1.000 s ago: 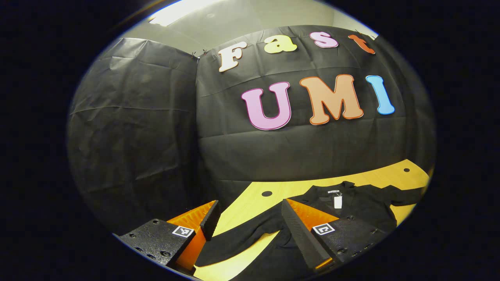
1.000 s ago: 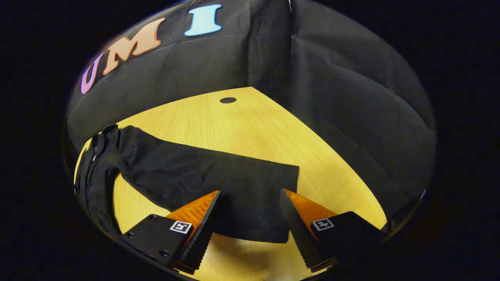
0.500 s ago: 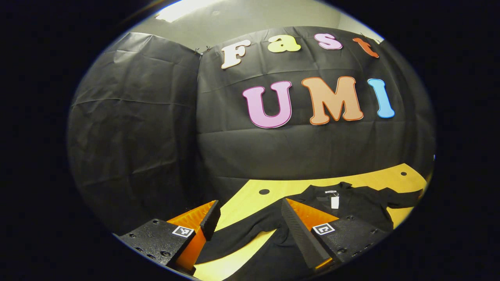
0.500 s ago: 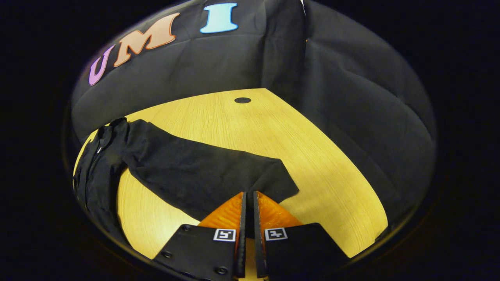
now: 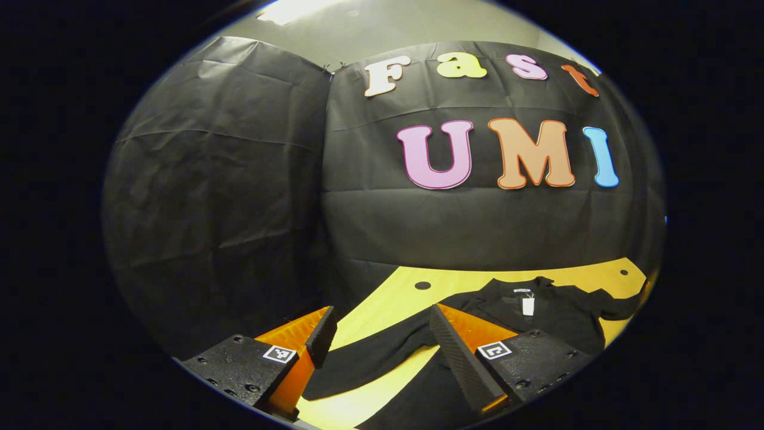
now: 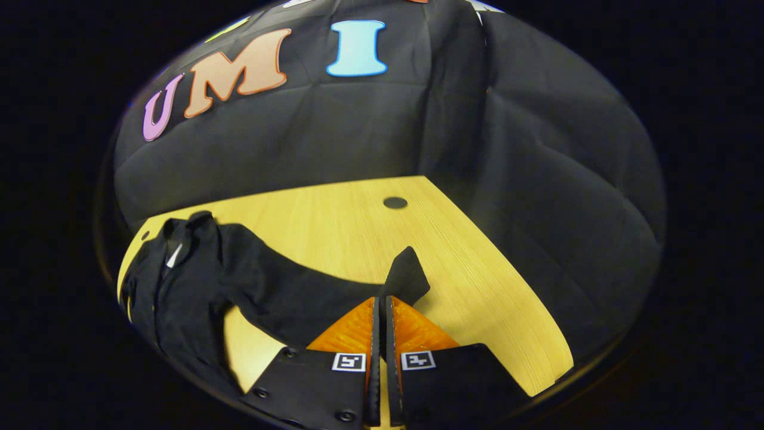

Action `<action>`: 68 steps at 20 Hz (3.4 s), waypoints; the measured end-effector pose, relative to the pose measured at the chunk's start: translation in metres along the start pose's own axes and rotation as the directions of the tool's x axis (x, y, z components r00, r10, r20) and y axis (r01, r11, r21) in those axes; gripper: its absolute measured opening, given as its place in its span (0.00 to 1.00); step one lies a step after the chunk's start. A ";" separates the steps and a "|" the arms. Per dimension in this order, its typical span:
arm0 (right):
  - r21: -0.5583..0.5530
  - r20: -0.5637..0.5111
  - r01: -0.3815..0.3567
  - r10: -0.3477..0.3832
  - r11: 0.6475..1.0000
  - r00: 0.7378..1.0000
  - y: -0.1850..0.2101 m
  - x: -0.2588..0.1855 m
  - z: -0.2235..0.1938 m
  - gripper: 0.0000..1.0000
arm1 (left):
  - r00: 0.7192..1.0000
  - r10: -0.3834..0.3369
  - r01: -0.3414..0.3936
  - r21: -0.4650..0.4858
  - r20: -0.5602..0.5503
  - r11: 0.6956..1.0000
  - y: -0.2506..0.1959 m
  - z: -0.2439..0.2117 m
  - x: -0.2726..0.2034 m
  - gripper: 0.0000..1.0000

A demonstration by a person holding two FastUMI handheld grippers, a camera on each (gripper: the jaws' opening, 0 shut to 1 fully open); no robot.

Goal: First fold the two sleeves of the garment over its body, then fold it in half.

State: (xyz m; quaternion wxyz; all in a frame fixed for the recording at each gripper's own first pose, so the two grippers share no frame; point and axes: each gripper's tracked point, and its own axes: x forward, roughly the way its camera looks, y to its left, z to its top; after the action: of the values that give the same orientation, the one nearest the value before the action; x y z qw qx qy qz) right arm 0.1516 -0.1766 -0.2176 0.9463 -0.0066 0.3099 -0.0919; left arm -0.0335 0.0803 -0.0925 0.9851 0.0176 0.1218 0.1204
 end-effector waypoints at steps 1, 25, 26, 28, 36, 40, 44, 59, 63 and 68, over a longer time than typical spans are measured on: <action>-0.002 0.015 -0.011 0.011 1.000 1.000 0.015 0.000 0.013 0.07 | 1.000 0.011 -0.011 -0.006 0.000 1.000 0.007 -0.001 0.000 0.94; -0.512 -0.098 -0.526 0.562 0.679 0.821 0.580 -0.026 0.033 0.07 | 0.945 0.289 -0.293 -0.007 -0.152 0.956 0.181 -0.090 -0.013 0.95; -0.520 -0.109 -0.527 0.560 0.672 0.821 0.585 -0.024 0.026 0.07 | 0.946 0.282 -0.287 -0.004 -0.158 0.958 0.181 -0.095 -0.011 0.95; -0.494 -0.151 -0.588 0.603 0.641 0.784 0.597 -0.028 0.014 0.12 | 0.948 0.266 -0.271 -0.005 -0.173 0.963 0.180 -0.106 -0.003 0.94; -0.540 -0.094 -0.546 0.599 0.640 0.795 0.564 -0.047 0.030 0.99 | 0.945 0.173 -0.195 -0.052 -0.279 0.979 0.145 -0.156 0.036 0.95; -0.499 -0.016 -0.523 0.596 0.691 0.803 0.512 -0.066 0.057 1.00 | 0.915 0.139 -0.162 -0.029 -0.380 0.986 0.133 -0.194 0.046 0.96; -0.471 0.086 -0.455 0.553 0.756 0.829 0.445 -0.081 0.095 0.99 | 0.875 0.146 -0.182 -0.034 -0.461 0.983 0.126 -0.224 0.054 0.96; -0.266 0.227 -0.223 0.285 0.938 0.931 0.250 -0.121 0.099 0.98 | 0.870 0.107 -0.171 -0.091 -0.481 0.981 0.111 -0.243 0.057 0.80; -0.197 0.229 -0.210 0.254 0.957 0.940 0.208 -0.144 0.087 0.98 | 0.868 0.068 -0.123 -0.081 -0.491 0.989 0.087 -0.245 0.063 0.31; -0.117 0.261 -0.142 0.169 0.983 0.951 0.143 -0.163 0.078 0.98 | 0.839 0.024 -0.065 -0.058 -0.543 0.996 0.088 -0.240 0.063 0.02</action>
State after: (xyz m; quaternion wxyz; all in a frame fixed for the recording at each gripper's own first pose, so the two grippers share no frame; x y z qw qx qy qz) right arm 0.0930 -0.0105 -0.0693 0.9825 -0.0405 0.1819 0.0000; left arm -0.0533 0.1819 -0.3347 0.9075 -0.0506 0.3901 0.1476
